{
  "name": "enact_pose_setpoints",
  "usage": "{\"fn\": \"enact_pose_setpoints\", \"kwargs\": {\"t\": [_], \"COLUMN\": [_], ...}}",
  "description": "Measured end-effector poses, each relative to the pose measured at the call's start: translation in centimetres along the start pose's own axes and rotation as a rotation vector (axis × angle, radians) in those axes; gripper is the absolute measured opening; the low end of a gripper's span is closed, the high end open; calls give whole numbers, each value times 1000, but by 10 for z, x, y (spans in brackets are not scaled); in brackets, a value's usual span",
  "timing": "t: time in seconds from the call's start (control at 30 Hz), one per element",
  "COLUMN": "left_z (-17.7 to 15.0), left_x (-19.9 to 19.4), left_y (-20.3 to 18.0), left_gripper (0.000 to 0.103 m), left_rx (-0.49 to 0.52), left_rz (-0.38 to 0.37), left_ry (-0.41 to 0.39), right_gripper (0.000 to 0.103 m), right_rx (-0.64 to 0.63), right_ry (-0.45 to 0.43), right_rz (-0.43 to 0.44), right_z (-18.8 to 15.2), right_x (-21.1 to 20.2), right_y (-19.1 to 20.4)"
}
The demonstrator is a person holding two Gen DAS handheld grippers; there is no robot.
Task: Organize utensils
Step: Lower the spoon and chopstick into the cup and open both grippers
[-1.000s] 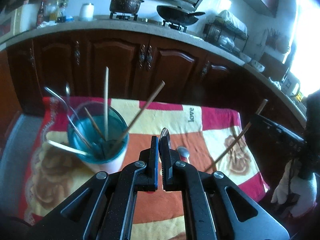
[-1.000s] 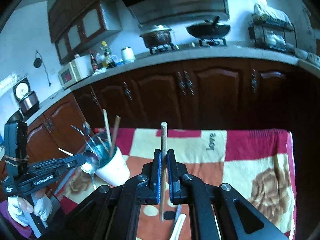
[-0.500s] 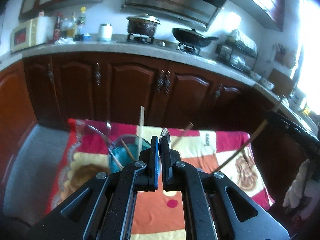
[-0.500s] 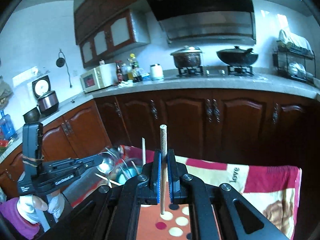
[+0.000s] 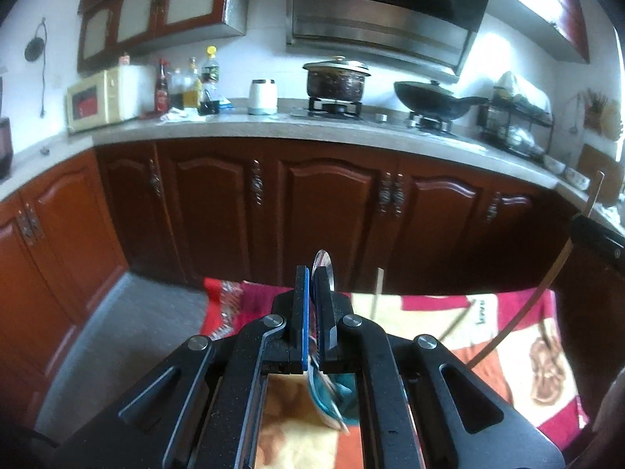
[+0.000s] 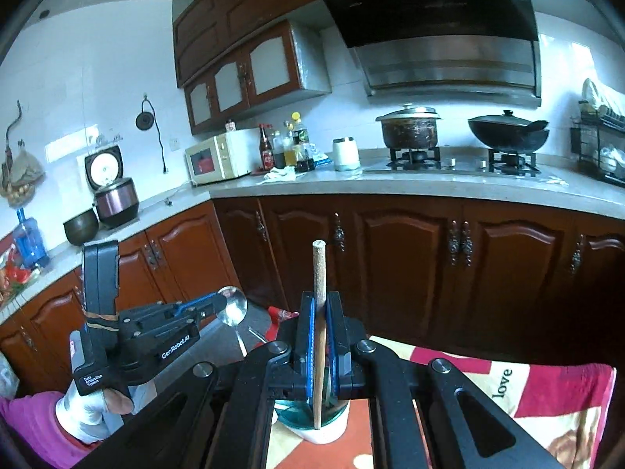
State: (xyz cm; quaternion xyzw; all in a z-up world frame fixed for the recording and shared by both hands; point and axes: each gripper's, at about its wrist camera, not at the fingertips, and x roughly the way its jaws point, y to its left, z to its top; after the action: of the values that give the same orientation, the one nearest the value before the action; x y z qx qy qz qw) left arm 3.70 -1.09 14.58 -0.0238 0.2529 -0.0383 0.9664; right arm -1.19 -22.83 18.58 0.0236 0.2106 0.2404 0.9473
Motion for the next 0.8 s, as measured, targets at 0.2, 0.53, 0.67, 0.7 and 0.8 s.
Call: {"fn": "enact_pose_setpoints", "kwargs": {"t": [0.2,0.53,0.67,0.7,0.8], "left_z": [-4,-26,-33,-35,-40], "left_x": [28,66,74,76,79], "left_y": [2,-3,-6,-6,-6], "left_gripper": [1,1,1,1,1], "left_rx": [59,129,148,150,151], "left_rz": [79,124,124,122,112], "left_ry": [-13,4,16,22,42], "right_gripper": [5,5,5,5,5], "right_rx": [19,-5,20,25,28], "right_ry": [18,100,141,150,180], "right_rz": [-5,-42,-35,-31,-22], "right_z": [-3,-29,-42,-45,-53], "right_x": [44,106,120,123,131], "right_y": [-4,-13,-21,-23,-25]}}
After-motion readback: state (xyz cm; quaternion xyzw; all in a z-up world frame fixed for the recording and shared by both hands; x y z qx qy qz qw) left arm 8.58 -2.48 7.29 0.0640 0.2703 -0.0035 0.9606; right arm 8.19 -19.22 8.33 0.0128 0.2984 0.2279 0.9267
